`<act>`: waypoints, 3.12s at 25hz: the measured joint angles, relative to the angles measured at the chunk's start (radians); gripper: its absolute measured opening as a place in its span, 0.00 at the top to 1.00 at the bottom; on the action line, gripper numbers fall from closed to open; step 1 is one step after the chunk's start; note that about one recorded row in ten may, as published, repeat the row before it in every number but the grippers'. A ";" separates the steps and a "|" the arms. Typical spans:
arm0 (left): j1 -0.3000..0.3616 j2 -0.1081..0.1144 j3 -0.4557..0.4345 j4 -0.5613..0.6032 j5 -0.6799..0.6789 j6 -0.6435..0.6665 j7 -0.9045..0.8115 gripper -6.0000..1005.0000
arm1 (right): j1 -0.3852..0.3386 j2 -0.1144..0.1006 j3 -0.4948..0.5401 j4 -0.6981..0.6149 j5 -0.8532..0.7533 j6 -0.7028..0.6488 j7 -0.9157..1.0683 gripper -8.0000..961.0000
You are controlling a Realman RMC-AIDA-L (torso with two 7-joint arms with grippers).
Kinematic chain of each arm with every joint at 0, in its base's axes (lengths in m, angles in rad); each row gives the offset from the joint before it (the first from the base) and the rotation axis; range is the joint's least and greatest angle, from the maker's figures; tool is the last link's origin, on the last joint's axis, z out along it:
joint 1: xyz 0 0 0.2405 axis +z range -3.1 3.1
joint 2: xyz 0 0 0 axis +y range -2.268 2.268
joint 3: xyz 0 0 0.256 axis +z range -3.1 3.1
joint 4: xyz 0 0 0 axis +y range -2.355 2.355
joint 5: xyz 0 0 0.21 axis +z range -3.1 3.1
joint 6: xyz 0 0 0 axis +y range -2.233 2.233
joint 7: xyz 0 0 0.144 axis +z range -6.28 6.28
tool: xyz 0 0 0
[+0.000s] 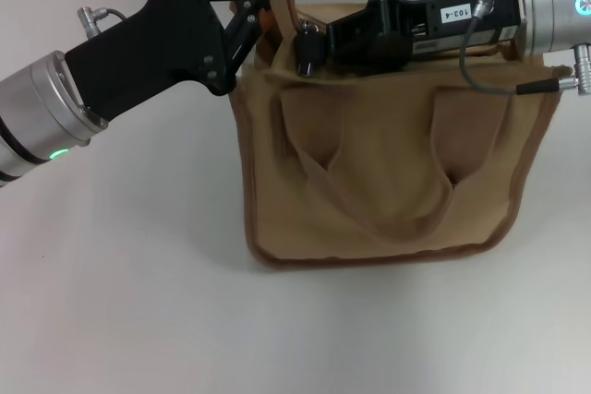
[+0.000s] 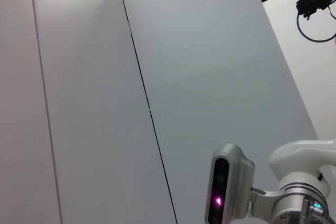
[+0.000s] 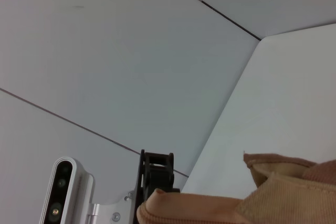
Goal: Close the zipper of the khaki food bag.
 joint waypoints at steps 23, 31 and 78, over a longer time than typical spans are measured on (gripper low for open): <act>0.053 0.002 -0.006 -0.007 -0.069 -0.065 0.002 0.92 | -0.087 -0.019 0.009 -0.109 -0.009 -0.075 -0.031 0.97; 0.063 0.005 -0.007 -0.011 -0.091 -0.094 0.000 0.92 | -0.149 -0.045 0.053 -0.132 -0.005 -0.136 -0.088 0.97; 0.060 0.002 -0.010 -0.027 -0.119 -0.162 -0.039 0.91 | -0.324 -0.160 0.286 -0.132 -0.006 -0.368 -0.279 0.95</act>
